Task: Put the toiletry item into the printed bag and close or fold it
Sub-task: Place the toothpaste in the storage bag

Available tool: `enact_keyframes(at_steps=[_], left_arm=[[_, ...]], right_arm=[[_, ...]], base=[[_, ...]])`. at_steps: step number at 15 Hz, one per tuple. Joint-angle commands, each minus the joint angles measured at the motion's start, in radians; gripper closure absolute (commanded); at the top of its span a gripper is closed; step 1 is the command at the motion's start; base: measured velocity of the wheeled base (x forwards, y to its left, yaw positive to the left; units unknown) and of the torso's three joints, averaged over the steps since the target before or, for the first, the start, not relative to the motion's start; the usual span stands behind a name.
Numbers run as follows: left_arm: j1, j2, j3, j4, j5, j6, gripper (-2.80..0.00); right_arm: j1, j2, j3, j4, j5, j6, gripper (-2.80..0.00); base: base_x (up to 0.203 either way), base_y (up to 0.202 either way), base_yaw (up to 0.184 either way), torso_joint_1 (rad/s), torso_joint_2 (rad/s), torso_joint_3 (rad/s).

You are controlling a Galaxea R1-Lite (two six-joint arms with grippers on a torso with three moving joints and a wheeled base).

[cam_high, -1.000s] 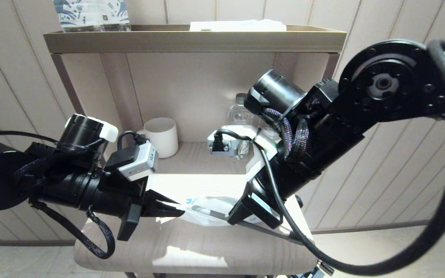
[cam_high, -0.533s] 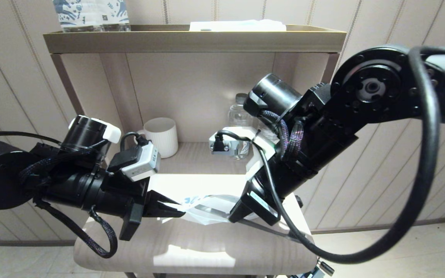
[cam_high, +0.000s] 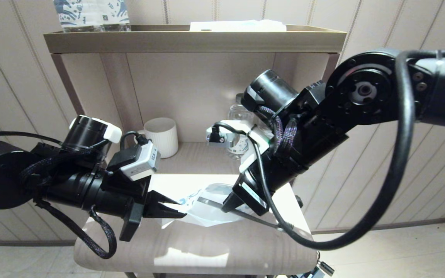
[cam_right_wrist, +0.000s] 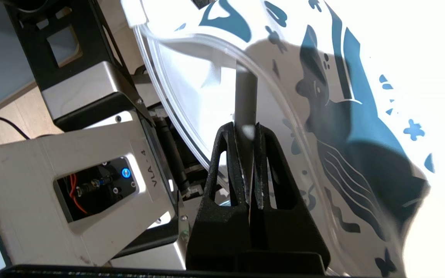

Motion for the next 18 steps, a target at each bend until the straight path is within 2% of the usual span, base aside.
enact_keyframes(at_steps=[1, 6, 9, 11, 13, 15, 18], left_arm=[[0.001, -0.003, -0.003, 0.001, -0.006, 0.003, 0.00], [0.001, 0.000, -0.003, 0.001, -0.009, 0.001, 0.00], [0.004, 0.005, -0.004, 0.009, -0.108, 0.000, 0.00], [0.008, 0.025, -0.018, 0.028, -0.118, 0.000, 0.00], [0.013, 0.042, -0.070, 0.119, -0.145, -0.001, 0.00], [0.024, 0.056, -0.131, 0.240, -0.214, 0.002, 0.00], [0.031, 0.069, -0.134, 0.253, -0.233, 0.006, 0.00]], right_arm=[[0.004, -0.001, 0.000, -0.003, 0.003, 0.002, 0.00], [0.005, -0.002, 0.001, 0.029, 0.001, 0.002, 0.00], [0.002, -0.017, 0.003, 0.095, 0.001, -0.016, 0.00], [0.000, -0.034, 0.008, 0.118, 0.001, -0.029, 0.00], [0.004, -0.052, 0.008, 0.139, 0.001, -0.071, 0.00], [0.007, -0.058, 0.008, 0.137, 0.000, -0.086, 0.00], [0.005, -0.054, 0.008, 0.126, 0.001, -0.114, 0.00]], base=[[0.000, 0.000, 0.000, 0.000, 0.00, 0.000], [0.000, 0.000, 0.000, 0.000, 0.00, 0.000], [0.000, 0.000, 0.000, 0.000, 0.00, 0.000], [0.000, 0.000, 0.000, 0.000, 0.00, 0.000], [0.000, 0.000, 0.000, 0.000, 0.00, 0.000], [0.000, 0.000, 0.000, 0.000, 0.00, 0.000], [0.000, 0.000, 0.000, 0.000, 0.00, 0.000]])
